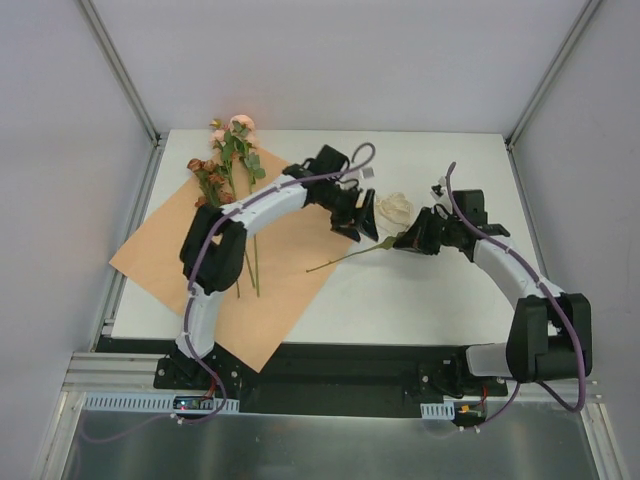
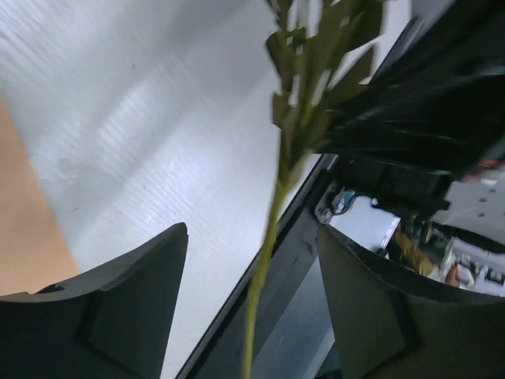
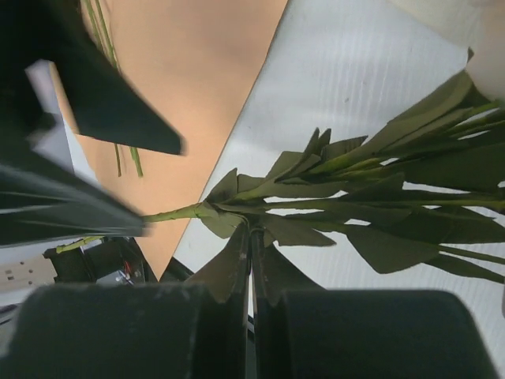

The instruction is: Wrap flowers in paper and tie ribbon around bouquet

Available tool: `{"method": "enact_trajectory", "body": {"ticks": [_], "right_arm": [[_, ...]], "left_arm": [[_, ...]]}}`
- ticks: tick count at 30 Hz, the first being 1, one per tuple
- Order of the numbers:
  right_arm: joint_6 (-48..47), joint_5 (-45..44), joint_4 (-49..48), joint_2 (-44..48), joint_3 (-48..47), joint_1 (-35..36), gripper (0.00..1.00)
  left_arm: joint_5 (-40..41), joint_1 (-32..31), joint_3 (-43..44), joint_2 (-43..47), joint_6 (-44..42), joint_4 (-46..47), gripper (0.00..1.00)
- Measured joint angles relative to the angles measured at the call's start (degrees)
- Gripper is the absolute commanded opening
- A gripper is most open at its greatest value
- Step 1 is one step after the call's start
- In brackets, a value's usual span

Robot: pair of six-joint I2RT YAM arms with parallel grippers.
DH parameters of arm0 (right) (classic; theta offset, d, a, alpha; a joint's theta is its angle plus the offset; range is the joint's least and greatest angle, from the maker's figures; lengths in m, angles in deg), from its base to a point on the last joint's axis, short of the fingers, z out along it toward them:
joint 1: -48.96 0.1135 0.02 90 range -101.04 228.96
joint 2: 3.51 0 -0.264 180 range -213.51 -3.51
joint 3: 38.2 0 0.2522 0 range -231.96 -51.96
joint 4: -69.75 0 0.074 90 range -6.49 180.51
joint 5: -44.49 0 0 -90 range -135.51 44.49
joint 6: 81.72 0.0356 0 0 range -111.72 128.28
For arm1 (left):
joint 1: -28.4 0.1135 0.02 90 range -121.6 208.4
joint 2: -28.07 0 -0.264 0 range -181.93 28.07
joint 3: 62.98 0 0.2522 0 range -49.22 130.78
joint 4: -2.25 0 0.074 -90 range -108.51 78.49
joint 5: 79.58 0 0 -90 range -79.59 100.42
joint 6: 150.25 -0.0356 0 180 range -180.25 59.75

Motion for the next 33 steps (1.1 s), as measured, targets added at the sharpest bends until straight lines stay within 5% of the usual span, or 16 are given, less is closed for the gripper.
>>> {"method": "enact_trajectory", "body": {"ticks": [10,11,14,18,22,27,33], "right_arm": [[-1.7,0.7,3.1,5.4,5.5,-0.1,0.0],[-1.8,0.7,3.3,5.9,5.6,-0.1,0.03],[-1.6,0.6,3.8,7.3,5.7,-0.1,0.59],[-2.3,-3.2,8.3,10.5,4.7,-0.2,0.77],[-2.2,-10.7,13.5,17.9,0.9,-0.2,0.82],[-0.9,-16.6,13.9,27.1,-3.7,-0.3,0.82],[1.2,-17.3,12.2,24.2,-4.3,-0.3,0.82]], "left_arm": [[-3.5,-7.2,1.8,-8.5,-0.6,-1.4,0.01],[-4.0,-7.1,1.8,-8.4,-0.6,-1.2,0.0],[-4.3,-7.1,1.7,-7.8,-0.4,-0.5,0.0],[-1.4,-7.0,-1.0,-3.9,-1.0,0.0,0.0],[5.1,-6.1,-8.5,7.1,-2.8,2.1,0.0],[19.2,0.9,-24.6,32.7,-2.5,7.3,0.0],[36.0,13.3,-41.1,57.2,-1.1,15.5,0.0]]}}
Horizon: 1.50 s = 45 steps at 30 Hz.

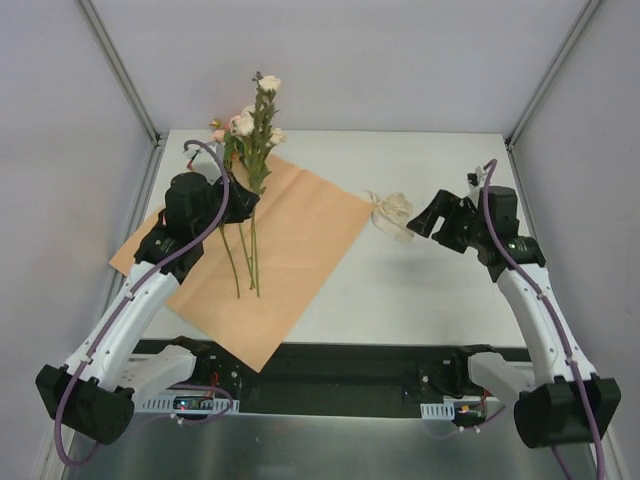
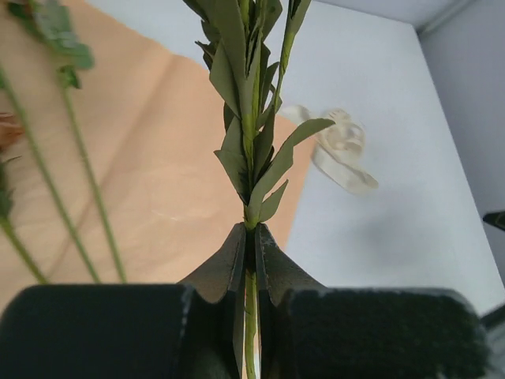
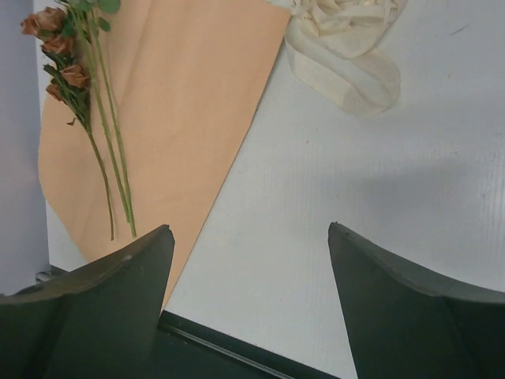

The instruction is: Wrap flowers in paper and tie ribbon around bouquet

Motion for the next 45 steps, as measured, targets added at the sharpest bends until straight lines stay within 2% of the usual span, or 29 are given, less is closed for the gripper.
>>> {"method": "enact_trajectory", "body": {"ticks": [4,9,13,19,28,38,45], "right_arm": [[1.6,1.1,-0.6,-8.3,0.0,1.0,0.82],[2.2,1.7,-3.1,-14.5,-0.2,8.2,0.82],[2.5,1.9,-4.8,-23.0,-2.6,15.6,0.82],[2.9,2.6,-7.0,-32.9,-4.0,18.4,0.82],[1.6,4.7,-8.6,-46.2,-12.2,14.3,0.81],[2.2,10.6,-12.1,-55.5,-18.6,9.8,0.67],[3.6,13.7,-14.3,-60.0,-21.6,9.8,0.65]], "left_arm": [[9.8,2.8,-3.3,2.1,0.7,0.4,0.0],[19.8,5.1,-6.3,-5.1,1.4,2.6,0.0],[23.5,6.4,-10.1,-11.4,1.1,6.3,0.0],[23.3,7.5,-10.6,-20.0,-0.2,11.6,0.0],[19.3,10.5,-10.6,-26.6,-0.4,13.6,0.0],[13.9,13.5,-6.8,-33.5,-1.6,13.2,0.0],[11.8,15.3,-3.7,-36.7,-1.5,12.2,0.0]]}}
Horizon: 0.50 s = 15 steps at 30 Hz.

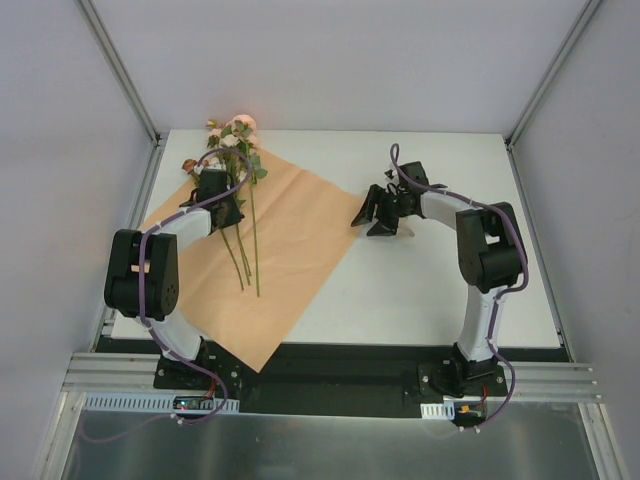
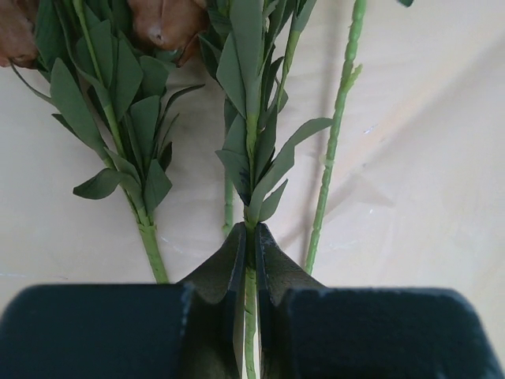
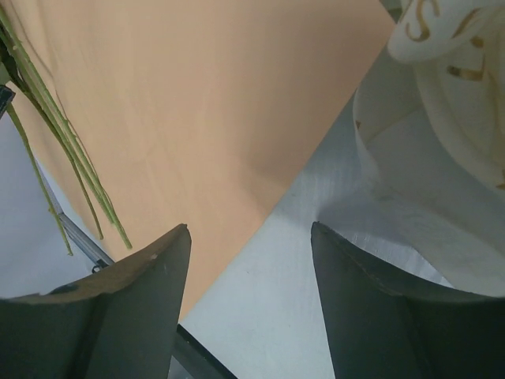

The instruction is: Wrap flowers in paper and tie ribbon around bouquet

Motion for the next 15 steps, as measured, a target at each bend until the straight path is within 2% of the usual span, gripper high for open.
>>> {"method": "enact_trajectory", "body": {"ticks": [7,12,15], "right_arm": [[1.8,1.2,-0.3,-2.7,-1.7,-0.4,0.61],[2.8,1.0,-1.3,-3.6,-2.2,-0.5,0.52],[3.5,0.6,-2.7,-4.2,-2.2,-0.5,0.42]], "left_arm": [[-1.4,0.0,2.4,-0.6,0.0,-1.0,0.02],[-0.9,0.0,2.4,-0.2,0.5,-3.4,0.34],[0.6,0.0,0.8,3.4,0.9,-5.0,0.42]]}}
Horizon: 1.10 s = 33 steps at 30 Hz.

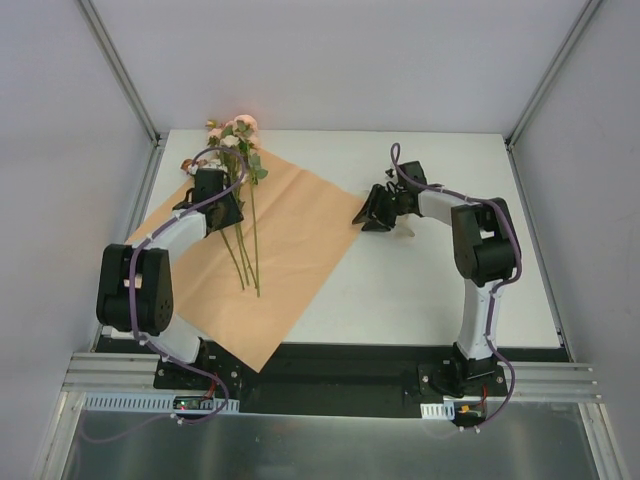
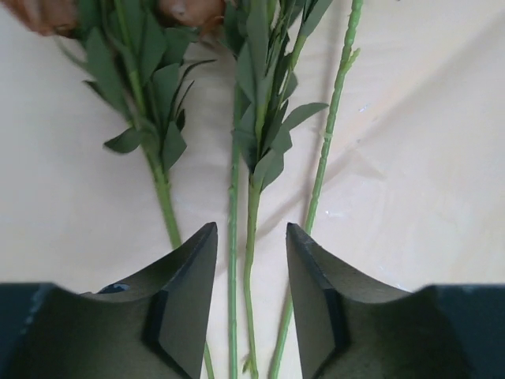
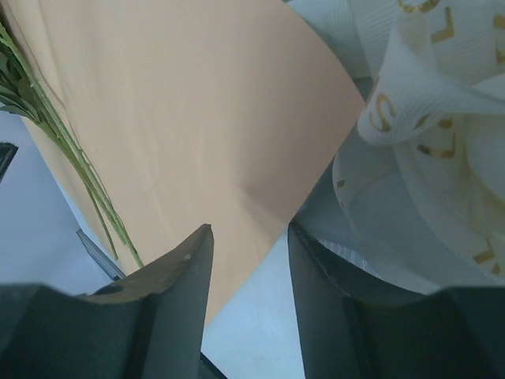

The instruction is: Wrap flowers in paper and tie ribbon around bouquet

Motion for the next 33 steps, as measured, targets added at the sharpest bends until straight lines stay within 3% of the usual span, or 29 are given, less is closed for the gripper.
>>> {"method": "enact_trajectory", "body": {"ticks": [5,7,8,10,12,14,23,30,33], "right_arm": [[1.4,-0.3,-2.7,-1.7,-0.3,0.0,0.2],[1.9,-0.4,-3.2,-2.3,-0.6,0.0,0.02],[1.9,-0.6,-3.4,-2.5,-0.8,0.0,0.0],[2.1,-0.9,-3.7,-3.0,-1.6,-0.1,0.0],[2.1,-1.3,-3.7,-3.3,-2.2,-0.3,0.01],[1.6,-1.8,-3.6,-3.3,-2.6,-0.7,0.0],[-6.2,-2.9,6.1,-8.2,-16.4,-6.5,0.01],[-10.0,-2.9,12.4,-11.4,-24.3,-9.8,0.0],[-10.1,-2.9,13.6,-11.4,-24.3,-9.6,0.01]], "left_arm": [[1.4,0.1,-2.4,10.6,0.3,-2.2,0.46],[0.9,0.3,-3.1,14.9,0.3,-2.7,0.44],[0.3,0.4,-3.3,16.6,0.3,-2.7,0.43],[-2.4,0.4,-3.9,18.8,0.6,-2.5,0.38],[-6.6,0.3,-5.4,20.4,1.4,-2.4,0.26],[-10.2,-0.4,-7.8,20.7,2.3,-2.6,0.23],[-16.2,-12.0,-11.3,17.9,4.5,-5.0,0.27],[-23.1,-15.2,0.7,4.3,5.4,-4.8,0.22],[-26.1,-16.9,7.7,-3.3,5.4,-3.9,0.11]]}}
